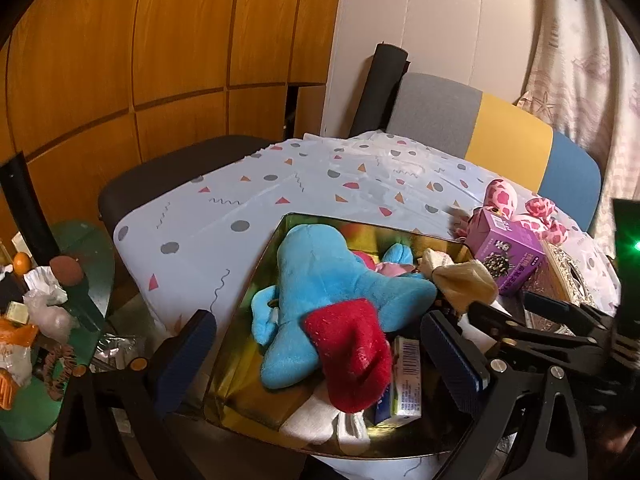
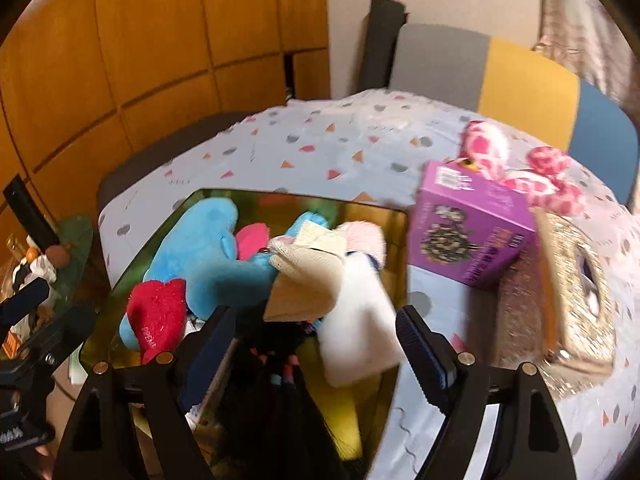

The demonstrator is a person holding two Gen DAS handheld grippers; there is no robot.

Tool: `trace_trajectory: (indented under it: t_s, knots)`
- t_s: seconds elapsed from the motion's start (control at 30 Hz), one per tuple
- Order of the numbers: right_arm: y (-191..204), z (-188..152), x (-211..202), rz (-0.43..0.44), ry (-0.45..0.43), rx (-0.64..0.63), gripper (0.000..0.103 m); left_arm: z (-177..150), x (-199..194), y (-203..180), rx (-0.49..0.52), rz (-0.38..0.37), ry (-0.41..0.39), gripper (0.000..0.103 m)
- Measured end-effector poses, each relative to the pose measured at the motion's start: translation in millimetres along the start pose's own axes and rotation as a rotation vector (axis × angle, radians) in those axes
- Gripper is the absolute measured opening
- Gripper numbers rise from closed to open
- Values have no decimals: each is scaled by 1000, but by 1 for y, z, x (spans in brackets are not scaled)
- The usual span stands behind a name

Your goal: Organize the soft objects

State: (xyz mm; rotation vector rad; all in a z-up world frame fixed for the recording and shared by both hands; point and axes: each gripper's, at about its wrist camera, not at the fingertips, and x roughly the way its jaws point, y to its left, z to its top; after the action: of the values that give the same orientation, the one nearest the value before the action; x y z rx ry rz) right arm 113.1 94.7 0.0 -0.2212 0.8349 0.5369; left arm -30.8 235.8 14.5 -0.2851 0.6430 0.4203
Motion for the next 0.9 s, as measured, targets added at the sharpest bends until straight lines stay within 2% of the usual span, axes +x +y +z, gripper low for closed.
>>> trace_trajectory:
  t_s: [0.2,0.4,0.6,0.9]
  knots:
    - [-19,-27,-37,-92,-80,99,84,-5,-15,-16,30,12,-31,103]
    - [-31,-46,-63,-187,-141,149,84,-16,-26,-37,62,-16,-38,103]
    - [-40,-56,-79,-220,-173,168,84,-24,-35,-53,83,-31,-49,103]
    - [-41,-60,-80,-222,-175,177,84,-29,-37,-62,108,-32,-38,103]
